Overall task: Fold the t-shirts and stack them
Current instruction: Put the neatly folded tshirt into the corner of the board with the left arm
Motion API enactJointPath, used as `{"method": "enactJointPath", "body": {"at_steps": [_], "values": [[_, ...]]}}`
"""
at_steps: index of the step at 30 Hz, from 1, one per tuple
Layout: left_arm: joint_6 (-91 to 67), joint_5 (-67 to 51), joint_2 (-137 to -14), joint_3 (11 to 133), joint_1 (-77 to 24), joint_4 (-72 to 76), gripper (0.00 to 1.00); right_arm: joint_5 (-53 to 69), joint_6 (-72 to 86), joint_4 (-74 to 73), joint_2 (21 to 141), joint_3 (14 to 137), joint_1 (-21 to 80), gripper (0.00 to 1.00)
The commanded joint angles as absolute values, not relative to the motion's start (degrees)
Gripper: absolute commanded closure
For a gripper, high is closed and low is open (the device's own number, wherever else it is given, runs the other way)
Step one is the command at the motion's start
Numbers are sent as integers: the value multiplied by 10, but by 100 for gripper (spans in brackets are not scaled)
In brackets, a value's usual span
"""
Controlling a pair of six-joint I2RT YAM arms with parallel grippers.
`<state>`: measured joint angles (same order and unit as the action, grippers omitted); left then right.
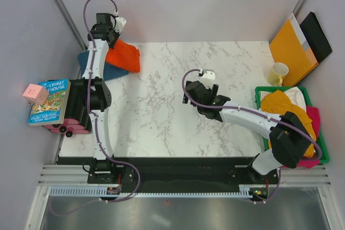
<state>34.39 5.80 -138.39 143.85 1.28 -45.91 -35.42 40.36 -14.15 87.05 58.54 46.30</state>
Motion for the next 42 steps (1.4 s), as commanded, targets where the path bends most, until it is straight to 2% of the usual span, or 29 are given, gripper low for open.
{"method": "enactJointPath", "body": {"at_steps": [1,13,26,32,42], "values": [[388,128,-1401,1467,44,-406,98,-367,425,-129,858,584,468,5],[375,176,-1404,1434,86,-400,98,-356,428,-123,882,593,473,5],[287,52,-1280,1402,59,-391,98,-346,428,-107,899,593,475,5],[279,80,-1276,1449,40,-360,98,-346,434,-107,904,595,485,5],[292,124,-1284,1420,43,-331,98,-349,442,-107,897,580,488,5]]}}
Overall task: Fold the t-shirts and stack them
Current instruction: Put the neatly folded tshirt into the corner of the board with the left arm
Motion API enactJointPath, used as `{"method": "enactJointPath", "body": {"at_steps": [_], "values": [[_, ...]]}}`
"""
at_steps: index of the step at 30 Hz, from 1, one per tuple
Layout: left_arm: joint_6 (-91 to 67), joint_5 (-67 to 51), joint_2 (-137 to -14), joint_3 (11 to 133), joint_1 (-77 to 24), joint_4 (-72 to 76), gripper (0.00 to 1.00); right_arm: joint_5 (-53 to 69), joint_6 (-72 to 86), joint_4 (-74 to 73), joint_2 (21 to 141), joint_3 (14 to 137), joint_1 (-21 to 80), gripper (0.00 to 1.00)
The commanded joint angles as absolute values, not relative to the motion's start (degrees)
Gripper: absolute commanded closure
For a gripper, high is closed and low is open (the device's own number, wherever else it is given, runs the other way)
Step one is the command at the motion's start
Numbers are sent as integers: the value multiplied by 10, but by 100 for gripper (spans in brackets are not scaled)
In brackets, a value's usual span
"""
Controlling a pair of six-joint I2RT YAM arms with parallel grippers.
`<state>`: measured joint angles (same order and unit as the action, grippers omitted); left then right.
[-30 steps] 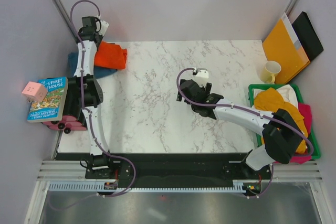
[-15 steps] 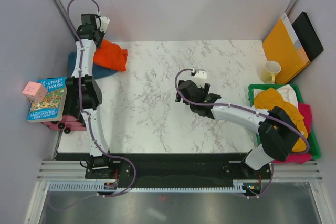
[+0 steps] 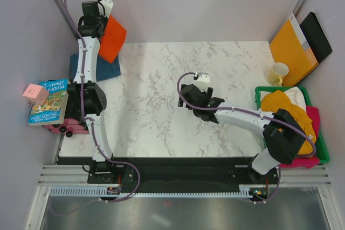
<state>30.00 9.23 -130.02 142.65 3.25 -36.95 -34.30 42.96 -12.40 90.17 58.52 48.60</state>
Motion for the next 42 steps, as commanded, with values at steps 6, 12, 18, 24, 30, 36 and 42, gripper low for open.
{"method": "enactJointPath", "body": {"at_steps": [6,12,18,24,30,36,42], "values": [[266,131,-1294,1385,66,-332,98,-354,439,-108,891,576,488,5],[258,112,-1278,1380,56,-338,98,-349,441,-109,896,577,488,5],[256,89,-1234,1361,15,-347,98,-346,442,-101,900,577,490,5],[255,86,-1211,1372,-55,-359,98,-348,447,-96,891,567,492,5],[249,100,-1231,1430,-100,-371,98,-355,452,-94,873,548,493,5],[251,150,-1269,1426,-87,-371,98,-366,454,-104,846,529,493,5],[257,170,-1299,1406,-53,-361,98,-365,461,-109,846,524,493,5]]}}
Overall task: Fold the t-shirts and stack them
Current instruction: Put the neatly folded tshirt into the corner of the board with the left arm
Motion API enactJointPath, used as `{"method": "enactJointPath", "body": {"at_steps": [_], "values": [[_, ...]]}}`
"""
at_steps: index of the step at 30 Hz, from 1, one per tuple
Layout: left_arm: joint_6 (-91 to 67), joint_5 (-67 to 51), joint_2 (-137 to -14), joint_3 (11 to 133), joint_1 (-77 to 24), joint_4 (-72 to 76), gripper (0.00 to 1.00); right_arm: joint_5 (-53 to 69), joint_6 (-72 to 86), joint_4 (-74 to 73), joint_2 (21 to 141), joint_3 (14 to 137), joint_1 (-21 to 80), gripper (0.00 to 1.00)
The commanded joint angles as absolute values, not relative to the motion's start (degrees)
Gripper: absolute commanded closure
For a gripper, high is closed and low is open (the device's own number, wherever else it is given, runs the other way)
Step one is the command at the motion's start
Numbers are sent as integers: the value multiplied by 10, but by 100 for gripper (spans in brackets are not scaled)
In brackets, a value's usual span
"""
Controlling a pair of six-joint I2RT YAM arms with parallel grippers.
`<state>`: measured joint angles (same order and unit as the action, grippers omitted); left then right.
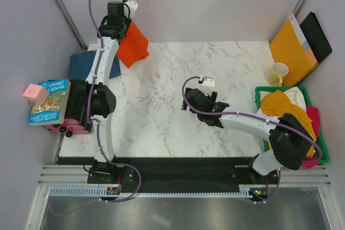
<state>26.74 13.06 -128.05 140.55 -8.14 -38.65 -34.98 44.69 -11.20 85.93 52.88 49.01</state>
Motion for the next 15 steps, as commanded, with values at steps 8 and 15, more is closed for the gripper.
{"method": "enactJointPath", "body": {"at_steps": [8,15], "values": [[257,168,-1312,1341,-37,-347,98,-359,465,-109,866,540,495,5],[250,152,-1289,1342,-42,-348,98,-356,467,-107,878,547,496,5]]}}
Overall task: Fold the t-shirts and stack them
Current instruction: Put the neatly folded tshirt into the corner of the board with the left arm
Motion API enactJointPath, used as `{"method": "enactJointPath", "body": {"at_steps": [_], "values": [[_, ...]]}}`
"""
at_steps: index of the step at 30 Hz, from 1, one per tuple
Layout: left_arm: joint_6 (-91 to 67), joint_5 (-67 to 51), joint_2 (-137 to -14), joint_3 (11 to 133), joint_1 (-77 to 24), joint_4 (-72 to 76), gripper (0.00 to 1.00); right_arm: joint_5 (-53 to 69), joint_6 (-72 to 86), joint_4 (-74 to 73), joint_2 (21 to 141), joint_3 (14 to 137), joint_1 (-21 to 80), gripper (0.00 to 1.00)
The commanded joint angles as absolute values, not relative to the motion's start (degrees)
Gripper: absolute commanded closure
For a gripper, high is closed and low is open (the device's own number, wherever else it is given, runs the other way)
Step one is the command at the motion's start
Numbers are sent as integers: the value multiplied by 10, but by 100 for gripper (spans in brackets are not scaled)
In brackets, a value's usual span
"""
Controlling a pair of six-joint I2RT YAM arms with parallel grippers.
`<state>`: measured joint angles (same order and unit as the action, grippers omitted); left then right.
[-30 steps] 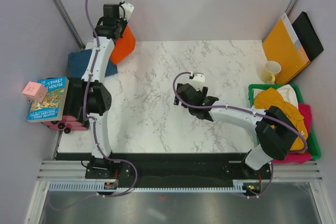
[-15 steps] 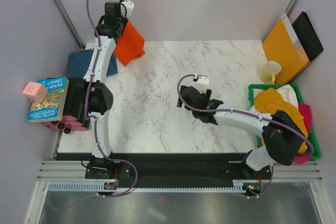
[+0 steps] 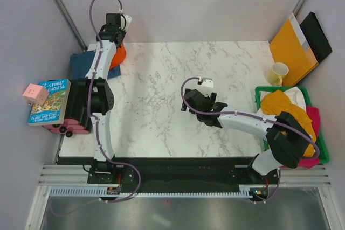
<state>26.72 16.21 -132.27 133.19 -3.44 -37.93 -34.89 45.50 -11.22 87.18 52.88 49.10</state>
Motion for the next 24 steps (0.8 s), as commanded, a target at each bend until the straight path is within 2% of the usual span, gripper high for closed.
{"method": "enactJointPath", "body": {"at_steps": [1,8,24], "values": [[248,149,-1284,1341,-47,-349,98,-355,467,-107,878,546,496,5],[232,136,-1232,1342,-80,-352,98,-351,469,-100,884,546,502,5],[180,158,-1259,1380,-107,-374,98,-362,483,-108,859,523,512,5]]}}
